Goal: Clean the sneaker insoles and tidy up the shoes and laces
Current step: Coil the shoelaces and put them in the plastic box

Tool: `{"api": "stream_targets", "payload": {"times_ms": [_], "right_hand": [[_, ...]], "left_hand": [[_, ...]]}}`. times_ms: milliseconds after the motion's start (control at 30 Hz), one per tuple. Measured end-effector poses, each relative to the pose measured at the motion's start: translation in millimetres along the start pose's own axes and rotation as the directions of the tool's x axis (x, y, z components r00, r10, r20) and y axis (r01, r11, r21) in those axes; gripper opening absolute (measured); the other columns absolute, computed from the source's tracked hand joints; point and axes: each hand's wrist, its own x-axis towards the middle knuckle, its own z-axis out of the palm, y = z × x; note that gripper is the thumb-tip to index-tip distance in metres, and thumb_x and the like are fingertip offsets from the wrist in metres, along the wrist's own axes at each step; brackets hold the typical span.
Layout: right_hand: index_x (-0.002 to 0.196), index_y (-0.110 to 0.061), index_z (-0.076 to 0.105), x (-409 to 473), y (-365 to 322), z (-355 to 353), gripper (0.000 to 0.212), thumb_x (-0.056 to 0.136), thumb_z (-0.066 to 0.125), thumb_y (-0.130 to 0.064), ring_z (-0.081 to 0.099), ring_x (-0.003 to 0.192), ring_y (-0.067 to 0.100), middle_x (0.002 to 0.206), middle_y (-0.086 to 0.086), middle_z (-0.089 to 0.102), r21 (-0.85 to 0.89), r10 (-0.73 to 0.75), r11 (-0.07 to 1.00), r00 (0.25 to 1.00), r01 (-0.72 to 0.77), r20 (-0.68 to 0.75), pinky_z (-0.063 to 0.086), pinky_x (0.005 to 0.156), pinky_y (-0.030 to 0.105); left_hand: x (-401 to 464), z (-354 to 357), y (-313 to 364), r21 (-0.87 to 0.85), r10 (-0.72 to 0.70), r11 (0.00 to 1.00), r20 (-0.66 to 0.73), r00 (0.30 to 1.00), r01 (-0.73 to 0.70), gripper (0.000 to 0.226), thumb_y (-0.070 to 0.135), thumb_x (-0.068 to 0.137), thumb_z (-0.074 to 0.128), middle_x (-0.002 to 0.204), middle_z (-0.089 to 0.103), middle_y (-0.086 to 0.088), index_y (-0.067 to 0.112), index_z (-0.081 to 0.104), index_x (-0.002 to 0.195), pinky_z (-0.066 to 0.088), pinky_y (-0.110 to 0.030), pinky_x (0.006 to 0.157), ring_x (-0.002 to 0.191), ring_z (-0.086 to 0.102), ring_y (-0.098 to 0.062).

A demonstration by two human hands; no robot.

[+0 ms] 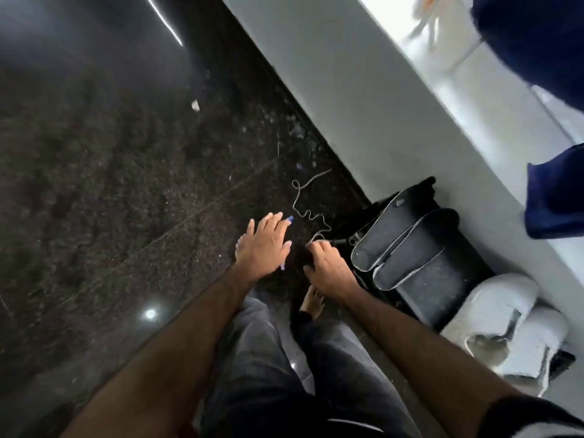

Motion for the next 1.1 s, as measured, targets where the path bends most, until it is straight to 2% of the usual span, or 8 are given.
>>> {"api": "stream_targets", "payload": {"times_ms": [200, 333, 467, 633, 767, 867, 967, 1100], "right_hand": [[0.140, -0.007, 0.049, 116.2, 29.1, 60.7, 0.050, 0.092, 0.062, -0.017, 0.048, 0.128, 0.039, 0.140, 0.017, 0.047, 0.159, 0.263, 0.951, 0.964, -0.265, 0.034, 0.037, 0.110, 0.046], [0.138, -0.007, 0.049, 211.3, 54.6, 122.8, 0.048, 0.093, 0.062, -0.017, 0.046, 0.133, 0.036, 0.141, 0.017, 0.048, 0.215, 0.362, 0.900, 0.925, -0.380, 0.120, 0.035, 0.112, 0.041], [0.138, -0.007, 0.048, 293.8, 88.8, 193.6, 0.047, 0.094, 0.060, -0.017, 0.048, 0.133, 0.039, 0.142, 0.021, 0.048, 0.254, 0.446, 0.835, 0.870, -0.489, 0.208, 0.039, 0.112, 0.040], [0.142, -0.007, 0.046, 360.3, 149.4, 270.8, 0.049, 0.096, 0.056, -0.017, 0.044, 0.137, 0.037, 0.146, 0.021, 0.046, 0.251, 0.579, 0.742, 0.783, -0.622, 0.228, 0.034, 0.110, 0.034], [0.141, -0.008, 0.048, 379.5, 180.6, 315.5, 0.049, 0.096, 0.058, -0.022, 0.044, 0.136, 0.039, 0.146, 0.022, 0.044, 0.215, 0.633, 0.718, 0.749, -0.662, 0.193, 0.037, 0.109, 0.038], [0.136, -0.006, 0.052, 382.3, 191.7, 339.7, 0.047, 0.093, 0.062, -0.022, 0.045, 0.133, 0.040, 0.146, 0.020, 0.040, 0.198, 0.631, 0.727, 0.754, -0.657, 0.184, 0.040, 0.109, 0.042], [0.128, -0.004, 0.055, 379.0, 191.4, 349.9, 0.044, 0.090, 0.065, -0.021, 0.047, 0.129, 0.040, 0.145, 0.016, 0.040, 0.208, 0.643, 0.726, 0.754, -0.656, 0.135, 0.044, 0.105, 0.048], [0.126, -0.001, 0.056, 375.2, 187.6, 343.6, 0.047, 0.088, 0.068, -0.025, 0.051, 0.127, 0.038, 0.146, 0.015, 0.039, 0.206, 0.633, 0.725, 0.753, -0.658, 0.177, 0.045, 0.106, 0.047]], "left_hand": [[107.4, 78.6, -59.0, -0.066, 0.057, 0.997, 0.151, 0.987, -0.048, 0.051, 0.038, 0.097, 0.056, 0.159, 0.038, -0.001, 0.023, 0.046, 0.145, 0.026, -0.054, 0.120, 0.149, 0.031, -0.021], [176.2, 145.1, -100.4, -0.070, 0.100, 0.994, 0.224, 0.969, -0.086, 0.051, 0.033, 0.099, 0.054, 0.158, 0.037, -0.002, 0.021, 0.044, 0.147, 0.021, -0.055, 0.122, 0.150, 0.027, -0.021], [224.9, 221.9, -135.2, -0.092, 0.076, 0.994, 0.260, 0.963, -0.054, 0.051, 0.033, 0.099, 0.053, 0.156, 0.039, -0.002, 0.019, 0.044, 0.147, 0.020, -0.057, 0.121, 0.150, 0.028, -0.022], [263.3, 316.3, -163.3, -0.069, 0.079, 0.996, 0.317, 0.945, -0.059, 0.051, 0.035, 0.098, 0.054, 0.151, 0.043, -0.005, 0.016, 0.045, 0.145, 0.025, -0.056, 0.118, 0.143, 0.036, -0.028], [276.1, 362.2, -172.7, -0.086, 0.164, 0.986, 0.325, 0.931, -0.143, 0.049, 0.033, 0.097, 0.055, 0.151, 0.044, -0.007, 0.012, 0.049, 0.141, 0.028, -0.062, 0.115, 0.144, 0.036, -0.031], [278.6, 388.3, -176.1, -0.106, 0.196, 0.980, 0.314, 0.929, -0.171, 0.048, 0.033, 0.096, 0.056, 0.149, 0.047, -0.007, 0.012, 0.051, 0.139, 0.032, -0.062, 0.112, 0.143, 0.038, -0.031], [275.9, 396.1, -175.9, -0.106, 0.204, 0.978, 0.309, 0.929, -0.179, 0.048, 0.033, 0.094, 0.056, 0.148, 0.047, -0.004, 0.015, 0.052, 0.138, 0.034, -0.060, 0.111, 0.142, 0.040, -0.029], [272.6, 386.3, -173.9, -0.087, 0.207, 0.978, 0.329, 0.921, -0.189, 0.048, 0.034, 0.094, 0.057, 0.150, 0.047, -0.003, 0.016, 0.053, 0.138, 0.034, -0.060, 0.111, 0.142, 0.040, -0.028]]}}
